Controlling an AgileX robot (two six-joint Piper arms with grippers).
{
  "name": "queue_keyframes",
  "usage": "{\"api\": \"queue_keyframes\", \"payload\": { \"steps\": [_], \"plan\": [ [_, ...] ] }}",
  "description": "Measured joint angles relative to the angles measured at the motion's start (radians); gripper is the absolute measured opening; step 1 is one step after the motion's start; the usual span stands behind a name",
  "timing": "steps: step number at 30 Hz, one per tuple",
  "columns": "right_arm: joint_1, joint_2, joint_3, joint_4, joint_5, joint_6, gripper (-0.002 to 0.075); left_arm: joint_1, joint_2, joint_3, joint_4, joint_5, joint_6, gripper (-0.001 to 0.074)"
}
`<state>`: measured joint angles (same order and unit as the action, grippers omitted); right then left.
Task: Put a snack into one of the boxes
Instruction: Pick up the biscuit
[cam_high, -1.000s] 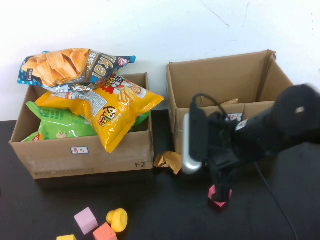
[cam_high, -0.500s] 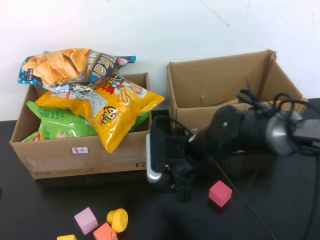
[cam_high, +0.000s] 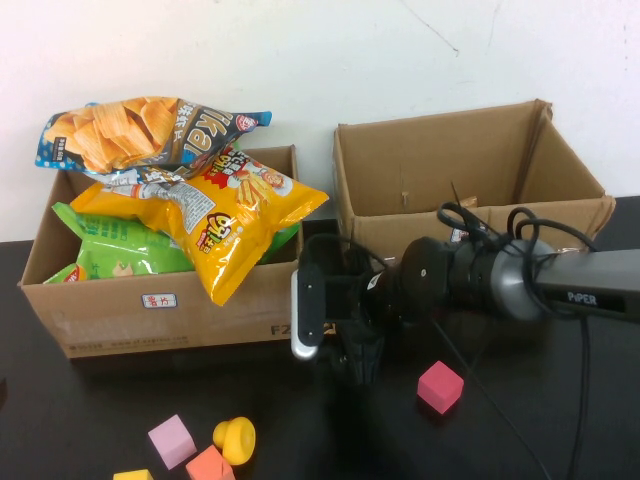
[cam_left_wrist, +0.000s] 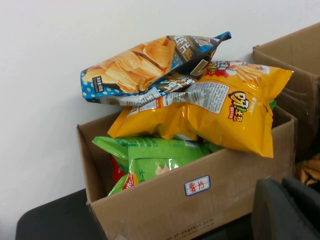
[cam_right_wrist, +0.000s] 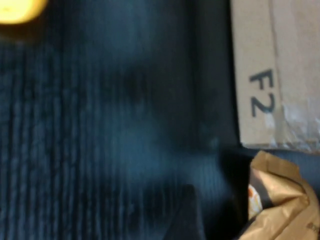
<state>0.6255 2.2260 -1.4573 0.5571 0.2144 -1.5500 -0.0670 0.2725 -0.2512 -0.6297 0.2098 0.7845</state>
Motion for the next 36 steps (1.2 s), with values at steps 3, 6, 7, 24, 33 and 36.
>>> {"api": "queue_keyframes", "payload": {
  "steps": [3, 6, 7, 24, 33, 36],
  "plan": [
    [0.000, 0.014, -0.002, -0.002, -0.032, 0.043, 0.0580, 0.000, 0.000, 0.000, 0.000, 0.000, 0.000, -0.0002],
    [-0.002, 0.030, -0.008, 0.002, -0.074, 0.113, 0.0580, 0.000, 0.000, 0.000, 0.000, 0.000, 0.000, -0.0002],
    [-0.004, 0.032, -0.010, 0.004, -0.084, 0.132, 0.0580, 0.000, 0.000, 0.000, 0.000, 0.000, 0.000, -0.0002],
    [-0.021, 0.121, -0.045, 0.032, -0.069, 0.209, 0.0561, 0.000, 0.000, 0.000, 0.000, 0.000, 0.000, -0.0002],
    [-0.021, 0.130, -0.049, 0.034, -0.151, 0.195, 0.0545, 0.000, 0.000, 0.000, 0.000, 0.002, 0.000, -0.0002],
    [-0.021, 0.130, -0.049, 0.034, -0.164, 0.178, 0.0545, 0.000, 0.000, 0.000, 0.000, 0.002, 0.000, -0.0002]
  ]
}}
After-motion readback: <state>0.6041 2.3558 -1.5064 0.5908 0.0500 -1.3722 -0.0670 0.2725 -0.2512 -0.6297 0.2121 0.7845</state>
